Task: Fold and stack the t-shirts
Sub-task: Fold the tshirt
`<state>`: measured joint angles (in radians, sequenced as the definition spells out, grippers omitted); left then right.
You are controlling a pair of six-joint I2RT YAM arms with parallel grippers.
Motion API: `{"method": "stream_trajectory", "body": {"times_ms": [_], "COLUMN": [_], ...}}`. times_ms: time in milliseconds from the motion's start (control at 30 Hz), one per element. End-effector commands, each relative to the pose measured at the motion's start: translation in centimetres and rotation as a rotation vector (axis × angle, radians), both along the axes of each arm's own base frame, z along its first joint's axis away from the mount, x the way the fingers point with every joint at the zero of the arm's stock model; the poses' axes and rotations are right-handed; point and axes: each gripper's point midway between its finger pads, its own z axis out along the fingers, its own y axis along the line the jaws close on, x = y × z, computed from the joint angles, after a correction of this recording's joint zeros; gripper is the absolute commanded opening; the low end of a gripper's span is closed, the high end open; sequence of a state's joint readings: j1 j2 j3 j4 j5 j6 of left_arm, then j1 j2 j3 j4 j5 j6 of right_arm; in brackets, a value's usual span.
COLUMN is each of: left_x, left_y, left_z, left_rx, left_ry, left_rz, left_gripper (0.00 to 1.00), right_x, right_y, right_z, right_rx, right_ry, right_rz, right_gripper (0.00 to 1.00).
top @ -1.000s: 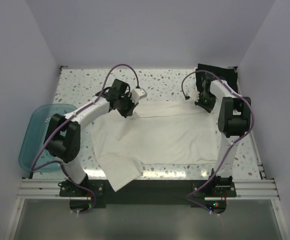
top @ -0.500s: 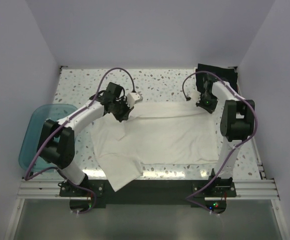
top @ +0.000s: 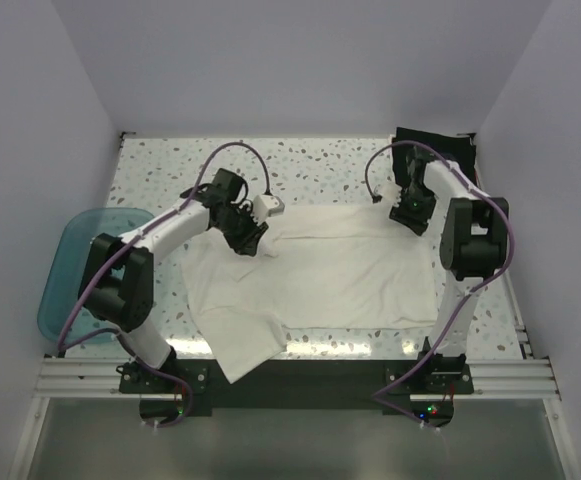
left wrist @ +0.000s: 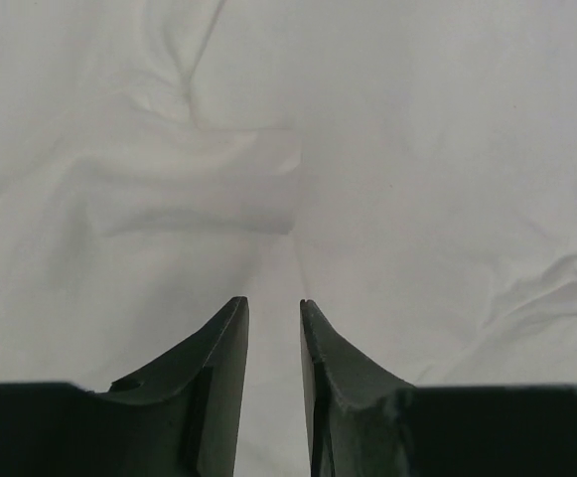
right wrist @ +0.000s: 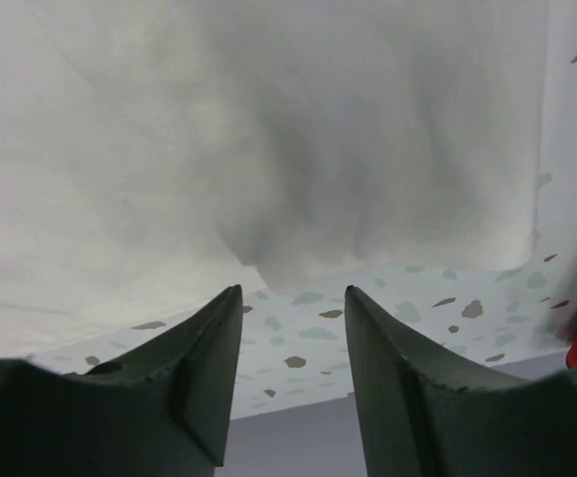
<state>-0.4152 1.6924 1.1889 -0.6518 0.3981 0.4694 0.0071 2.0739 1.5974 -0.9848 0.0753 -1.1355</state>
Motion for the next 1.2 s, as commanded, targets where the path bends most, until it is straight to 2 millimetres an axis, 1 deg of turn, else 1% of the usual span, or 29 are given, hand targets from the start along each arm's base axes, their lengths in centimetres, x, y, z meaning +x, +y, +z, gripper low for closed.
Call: {"method": "stream_trajectory", "body": {"times_ms": [0,33,67,100,167,200,267,300,367,400,467,500,567,600,633,667,733,767,800,833,867,900,933,967,1033,1067,1100,1133,1167], "left_x": [1.3,2.1,2.7,3.2,3.6,4.0,4.2,4.1,4.8,4.9,5.6,5.6,6.0,6.1,6.3,6.7,7.2,8.1,8.5,9.0,10.5,11.1,11.7,13.1,13.9,14.5,14.7,14.0,13.4], "left_y": [0.2,1.5,2.0,2.9,4.2,5.0,6.4,6.8,7.9,8.2,8.7,9.0,9.5,9.8,10.0,10.1,10.8,11.0,11.2,11.6,11.7,11.8,12.1,12.0,12.0,11.3,10.8,10.4,9.8], "left_z": [4.3,4.7,5.1,4.8,3.7,2.7,1.0,-0.1,-0.9,-1.6,-2.1,-2.9,-3.6,-4.3,-4.7,-4.8,-6.1,-6.1,-7.2,-7.5,-6.9,-7.5,-7.2,-6.2,-4.8,-3.4,-1.1,0.2,1.4], "left_rx": [-0.141,-0.149,-0.151,-0.115,-0.078,-0.042,0.021,0.04,0.07,0.082,0.087,0.107,0.126,0.135,0.136,0.135,0.153,0.157,0.173,0.178,0.168,0.167,0.163,0.146,0.133,0.092,0.062,0.034,0.004], "left_ry": [-0.016,-0.019,-0.03,-0.038,-0.032,-0.031,-0.015,0.012,0.013,0.029,0.031,0.048,0.062,0.077,0.085,0.081,0.105,0.091,0.111,0.117,0.091,0.098,0.092,0.059,0.029,0.005,-0.038,-0.038,-0.051], "left_rz": [0.02,0.062,0.077,0.106,0.146,0.176,0.221,0.242,0.285,0.307,0.338,0.348,0.366,0.38,0.388,0.394,0.416,0.423,0.429,0.439,0.446,0.45,0.458,0.459,0.44,0.415,0.378,0.349,0.319], "left_gripper": [0.37,0.38,0.39,0.4,0.4,0.39,0.38,0.38,0.38,0.37,0.37,0.37,0.36,0.36,0.36,0.36,0.34,0.34,0.34,0.34,0.34,0.33,0.33,0.33,0.36,0.37,0.42,0.46,0.49], "right_x": [0.4,0.5,1.3,1.0,1.4,1.4,1.1,1.4,0.9,1.0,1.2,1.5,1.6,2.1,2.3,2.9,4.0,4.9,5.6,6.2,7.3,7.7,7.9,8.6,9.0,9.2,9.0,8.6,8.1], "right_y": [1.1,1.7,2.1,2.4,3.2,3.3,3.4,3.5,3.2,3.2,3.0,2.9,2.5,2.2,1.9,1.7,1.5,1.5,1.6,1.5,1.6,1.8,2.0,2.3,2.8,3.4,3.5,4.4,4.8], "right_z": [3.4,4.0,5.0,5.4,5.6,4.9,3.7,3.0,1.6,1.1,-0.4,-0.8,-2.2,-2.6,-3.5,-3.6,-4.2,-4.5,-4.6,-4.5,-4.0,-4.2,-4.0,-3.3,-1.3,-0.2,1.1,3.5,5.0], "right_rx": [0.076,0.106,0.128,0.149,0.182,0.186,0.173,0.169,0.138,0.131,0.104,0.102,0.076,0.058,0.045,0.037,0.022,0.022,0.023,0.025,0.035,0.038,0.048,0.061,0.09,0.13,0.136,0.19,0.215], "right_ry": [-0.016,-0.016,-0.039,-0.029,-0.035,-0.02,0.004,-0.002,0.01,0.008,0.005,-0.003,0.009,-0.006,0.0,-0.017,-0.036,-0.05,-0.062,-0.075,-0.101,-0.106,-0.109,-0.131,-0.159,-0.17,-0.181,-0.199,-0.205], "right_rz": [-0.038,-0.049,-0.06,-0.101,-0.162,-0.178,-0.217,-0.223,-0.244,-0.246,-0.254,-0.257,-0.261,-0.261,-0.265,-0.267,-0.277,-0.285,-0.29,-0.294,-0.296,-0.295,-0.295,-0.29,-0.287,-0.282,-0.278,-0.267,-0.238], "right_gripper": [0.51,0.52,0.52,0.52,0.49,0.45,0.42,0.38,0.36,0.35,0.35,0.34,0.32,0.31,0.31,0.31,0.3,0.3,0.3,0.3,0.3,0.31,0.31,0.34,0.4,0.43,0.5,0.52,0.56]}}
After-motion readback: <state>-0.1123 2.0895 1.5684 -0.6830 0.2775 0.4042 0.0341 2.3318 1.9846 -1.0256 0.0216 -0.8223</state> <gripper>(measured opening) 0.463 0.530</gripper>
